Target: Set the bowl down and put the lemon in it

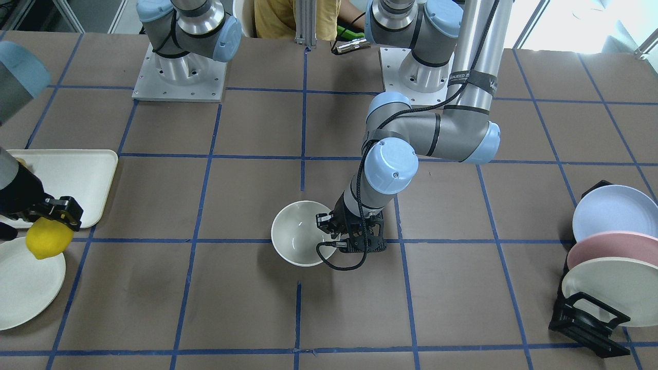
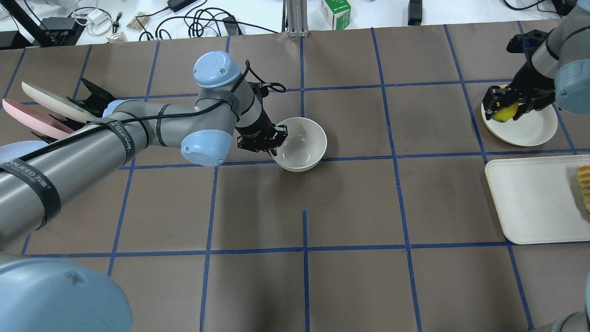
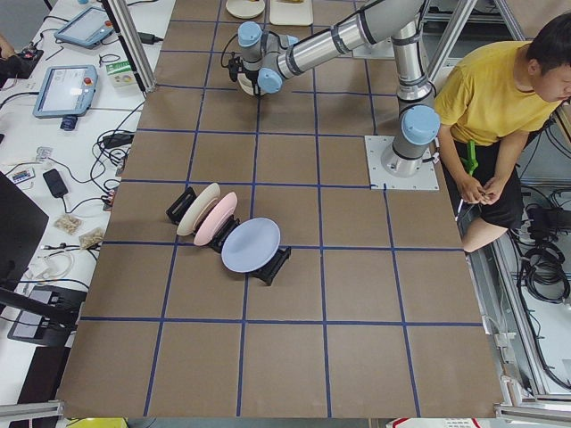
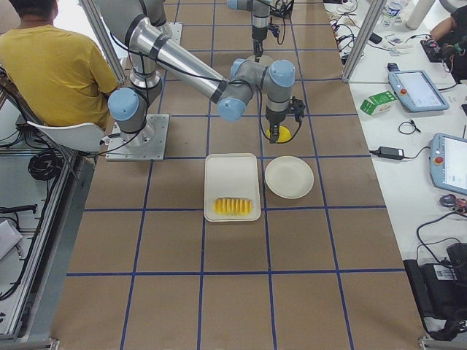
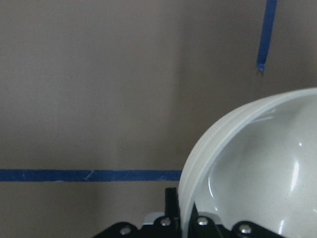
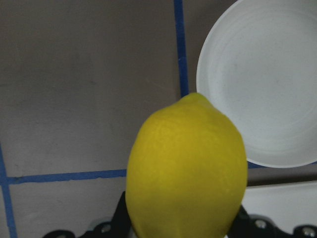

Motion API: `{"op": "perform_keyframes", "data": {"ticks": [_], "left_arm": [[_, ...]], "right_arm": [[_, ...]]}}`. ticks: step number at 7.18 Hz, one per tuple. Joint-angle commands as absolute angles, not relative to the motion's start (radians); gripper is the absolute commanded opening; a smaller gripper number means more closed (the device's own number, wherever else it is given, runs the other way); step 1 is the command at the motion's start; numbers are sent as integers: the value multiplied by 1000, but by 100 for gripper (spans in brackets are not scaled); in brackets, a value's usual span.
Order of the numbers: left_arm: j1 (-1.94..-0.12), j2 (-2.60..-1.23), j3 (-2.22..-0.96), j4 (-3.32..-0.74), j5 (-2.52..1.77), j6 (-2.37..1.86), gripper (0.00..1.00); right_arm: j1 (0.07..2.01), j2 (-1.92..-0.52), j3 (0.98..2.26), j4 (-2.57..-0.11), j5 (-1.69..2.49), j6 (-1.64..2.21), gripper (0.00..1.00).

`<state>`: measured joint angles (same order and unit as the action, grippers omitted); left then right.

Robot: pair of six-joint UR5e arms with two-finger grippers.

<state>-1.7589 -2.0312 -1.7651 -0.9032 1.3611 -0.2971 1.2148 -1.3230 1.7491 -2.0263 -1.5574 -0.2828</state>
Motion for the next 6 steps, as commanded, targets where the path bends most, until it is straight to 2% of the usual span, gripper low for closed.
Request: {"op": "perform_keyframes", "data": {"ticks": [1, 4, 5, 6], "left_arm": [[-1759, -2052, -1759, -861, 1365, -324, 99], [-1692, -1953, -1730, -950, 1519, -144, 100], [-1646, -1883, -1698, -1088, 1544, -45, 100], [-1614, -1812, -1612, -1291, 1551, -32, 100]], "right_arm": [[1326, -1357, 1750, -1976, -1555, -102, 0], [1522, -1377, 1747, -1973, -1549, 154, 0], [1608, -1373, 1747, -1983, -1548, 284, 0], [1667, -1370, 1749, -1983, -1548, 337, 0]]}}
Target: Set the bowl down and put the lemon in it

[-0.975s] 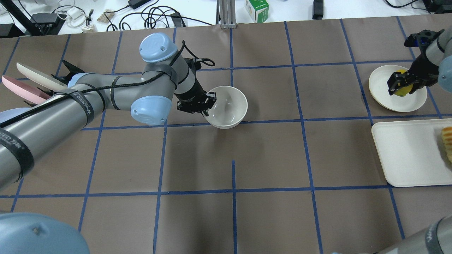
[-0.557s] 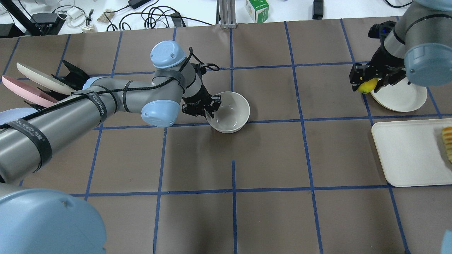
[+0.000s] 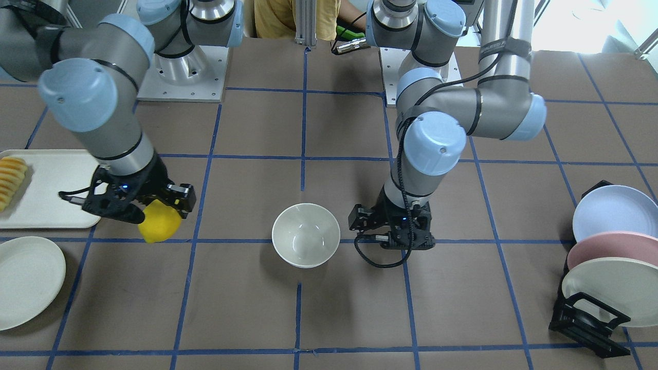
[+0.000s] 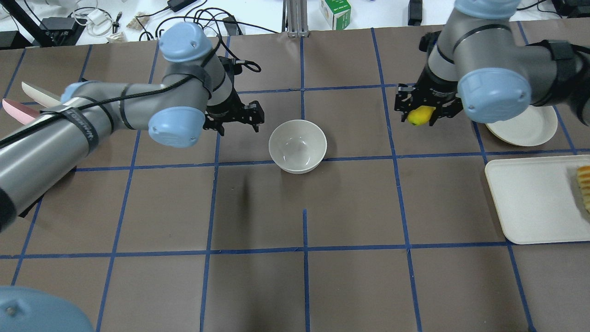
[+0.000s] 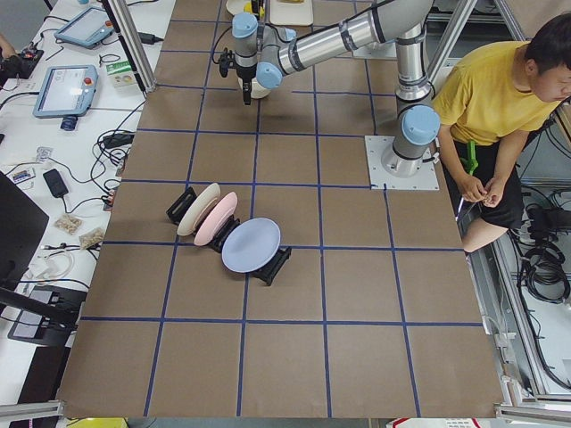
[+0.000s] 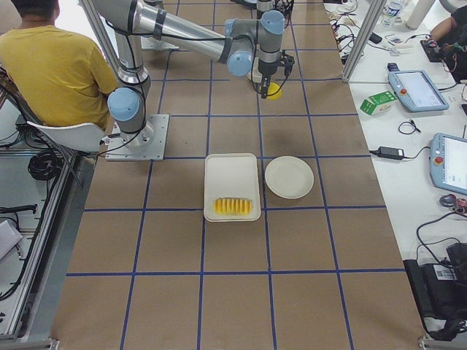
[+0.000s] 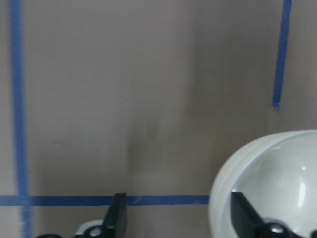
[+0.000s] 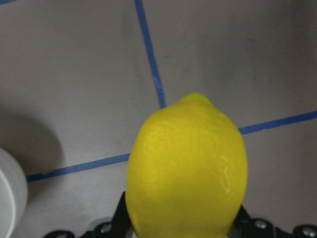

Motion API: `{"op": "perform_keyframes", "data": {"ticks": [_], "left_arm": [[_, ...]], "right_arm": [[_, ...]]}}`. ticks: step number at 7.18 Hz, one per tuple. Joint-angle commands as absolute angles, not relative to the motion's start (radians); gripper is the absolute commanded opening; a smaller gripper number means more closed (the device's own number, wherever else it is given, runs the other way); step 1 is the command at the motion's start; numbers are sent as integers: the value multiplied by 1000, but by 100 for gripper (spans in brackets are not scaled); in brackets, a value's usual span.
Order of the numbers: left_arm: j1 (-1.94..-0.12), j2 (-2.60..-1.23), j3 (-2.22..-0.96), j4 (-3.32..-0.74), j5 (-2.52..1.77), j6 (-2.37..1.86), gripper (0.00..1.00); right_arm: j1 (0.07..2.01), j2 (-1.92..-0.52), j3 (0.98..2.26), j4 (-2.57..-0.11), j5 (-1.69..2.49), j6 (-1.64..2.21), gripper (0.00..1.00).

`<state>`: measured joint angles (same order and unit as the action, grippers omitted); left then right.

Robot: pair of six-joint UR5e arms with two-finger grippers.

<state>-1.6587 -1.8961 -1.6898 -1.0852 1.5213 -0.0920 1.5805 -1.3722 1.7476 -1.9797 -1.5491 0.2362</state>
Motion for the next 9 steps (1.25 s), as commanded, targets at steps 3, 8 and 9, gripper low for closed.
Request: {"op": "perform_keyframes", "data": {"ticks": [3, 8, 9], "left_arm": [[-1574, -1653, -1375, -1714, 1600, 73, 100], [-1566, -1635, -1486, -1666, 1585, 61, 100], [-1577, -1646, -1505, -1614, 1588, 49, 100]], "right_arm": [[1747, -1338, 1756, -2045, -1406, 348, 0], [1887, -1212, 1750, -2215, -1410, 471, 0], [1919, -1186, 1749, -2229, -1410, 474, 0]]}}
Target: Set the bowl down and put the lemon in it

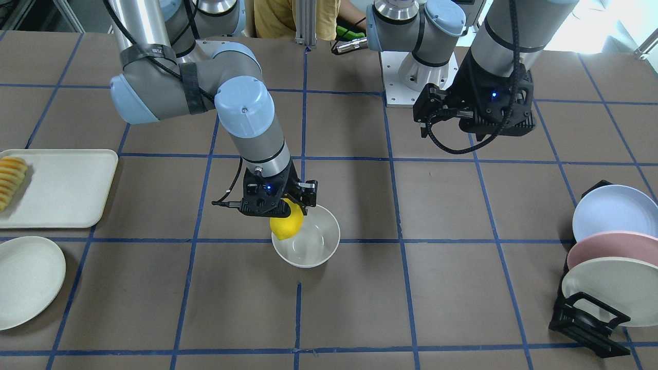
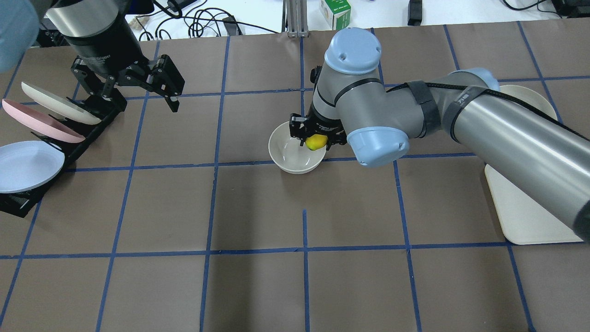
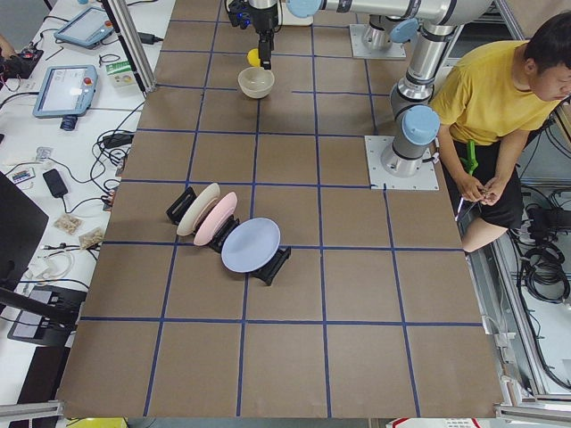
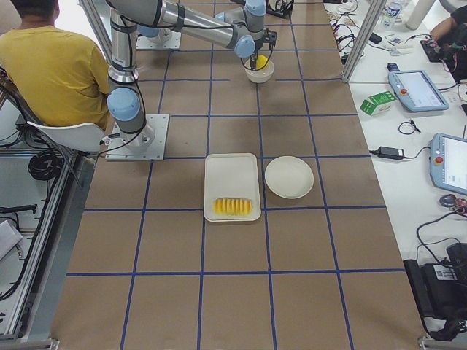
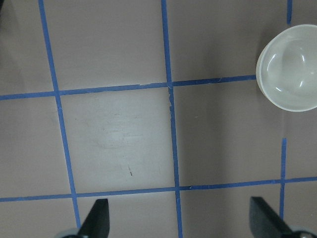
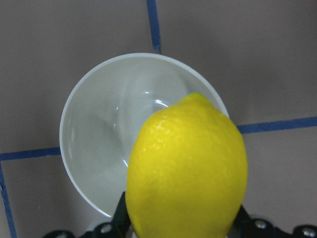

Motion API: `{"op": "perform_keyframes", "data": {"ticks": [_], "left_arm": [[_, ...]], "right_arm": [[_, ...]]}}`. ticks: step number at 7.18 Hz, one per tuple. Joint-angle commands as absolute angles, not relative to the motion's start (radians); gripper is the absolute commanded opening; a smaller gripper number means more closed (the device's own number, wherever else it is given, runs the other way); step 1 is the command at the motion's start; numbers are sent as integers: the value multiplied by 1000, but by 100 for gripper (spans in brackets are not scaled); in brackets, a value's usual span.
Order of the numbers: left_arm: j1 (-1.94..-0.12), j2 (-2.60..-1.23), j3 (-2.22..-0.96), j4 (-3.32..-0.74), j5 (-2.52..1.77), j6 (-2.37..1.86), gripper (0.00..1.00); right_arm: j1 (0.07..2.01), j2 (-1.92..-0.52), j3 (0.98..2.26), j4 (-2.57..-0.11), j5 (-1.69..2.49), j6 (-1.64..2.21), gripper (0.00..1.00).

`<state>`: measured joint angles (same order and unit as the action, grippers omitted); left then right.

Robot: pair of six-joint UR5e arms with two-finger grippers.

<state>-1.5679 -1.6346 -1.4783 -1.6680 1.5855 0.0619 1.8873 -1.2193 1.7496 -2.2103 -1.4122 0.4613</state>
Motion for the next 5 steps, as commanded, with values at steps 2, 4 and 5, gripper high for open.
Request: {"op": "perform_keyframes", "data": {"ticks": [2, 4, 5], "left_arm": [[-1577, -1634, -1526, -1588, 1585, 57, 100], [-1577, -1638, -1535, -1576, 1583, 52, 100], [-1575, -1641, -1537, -1572, 1577, 54, 100]], "right_arm": [[1940, -1129, 1752, -2319, -1408, 480, 9], [1942, -1115, 1753, -2321, -1410, 476, 22], [1942, -1111, 1759, -2318, -1422, 474, 37]]}}
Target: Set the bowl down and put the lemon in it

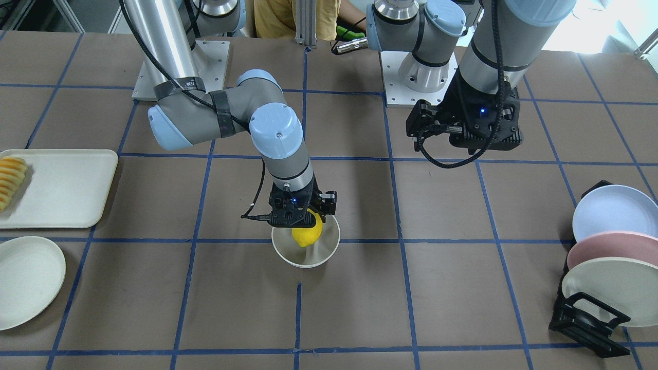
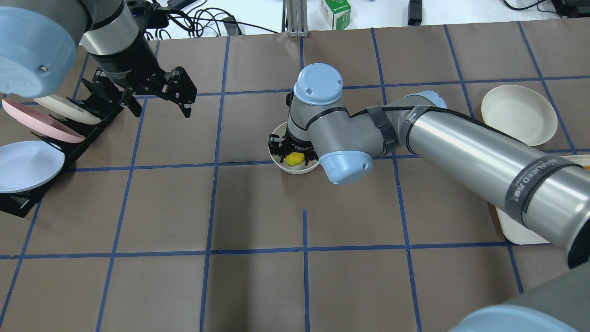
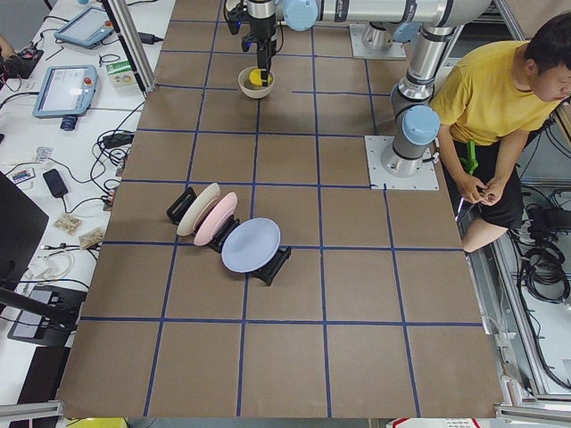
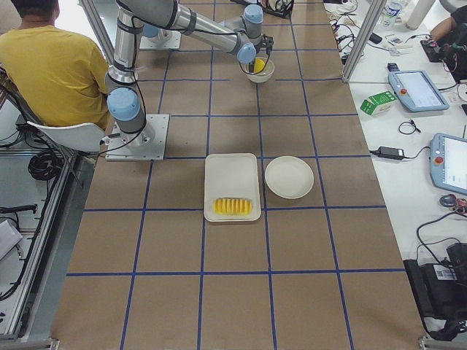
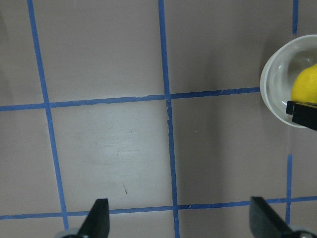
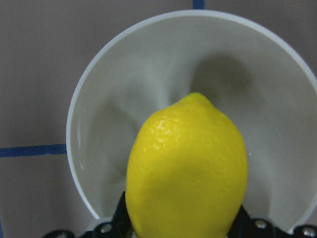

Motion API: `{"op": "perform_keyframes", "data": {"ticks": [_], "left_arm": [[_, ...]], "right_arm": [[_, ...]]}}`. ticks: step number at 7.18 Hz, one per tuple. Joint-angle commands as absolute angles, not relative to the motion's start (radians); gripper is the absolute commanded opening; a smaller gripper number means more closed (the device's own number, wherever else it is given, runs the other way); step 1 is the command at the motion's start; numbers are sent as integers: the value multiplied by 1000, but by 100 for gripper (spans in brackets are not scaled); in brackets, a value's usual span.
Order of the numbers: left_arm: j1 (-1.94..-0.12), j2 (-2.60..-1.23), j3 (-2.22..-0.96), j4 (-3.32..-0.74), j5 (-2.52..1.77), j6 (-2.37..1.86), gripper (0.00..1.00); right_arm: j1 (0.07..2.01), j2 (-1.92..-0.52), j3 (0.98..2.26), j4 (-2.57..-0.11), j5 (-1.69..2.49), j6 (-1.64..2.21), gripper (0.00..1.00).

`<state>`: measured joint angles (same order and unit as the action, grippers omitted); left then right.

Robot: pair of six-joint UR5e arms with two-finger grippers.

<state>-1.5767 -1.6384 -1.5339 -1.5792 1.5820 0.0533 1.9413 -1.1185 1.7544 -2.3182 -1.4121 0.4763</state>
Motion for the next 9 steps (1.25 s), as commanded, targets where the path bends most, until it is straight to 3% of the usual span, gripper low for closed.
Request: {"op": "perform_keyframes", "data": {"ticks": [1, 3, 5, 9], "left_arm": [[-1575, -1643, -1537, -1572, 1560, 51, 100], [-1572, -1637, -1537, -1562, 1563, 43, 100], [-1563, -1625, -1540, -1511, 1574, 38, 100], [-1563, -1634, -1531, -1506, 1575, 8, 100]], "right_arm": [[1942, -1101, 1758, -2324, -1422, 476, 67], [1942, -1094, 1758, -2359, -1422, 477, 80], [1942, -1098, 1758, -2364, -1425, 479, 100], [1892, -1242, 1749, -2239, -1493, 476, 100]]}}
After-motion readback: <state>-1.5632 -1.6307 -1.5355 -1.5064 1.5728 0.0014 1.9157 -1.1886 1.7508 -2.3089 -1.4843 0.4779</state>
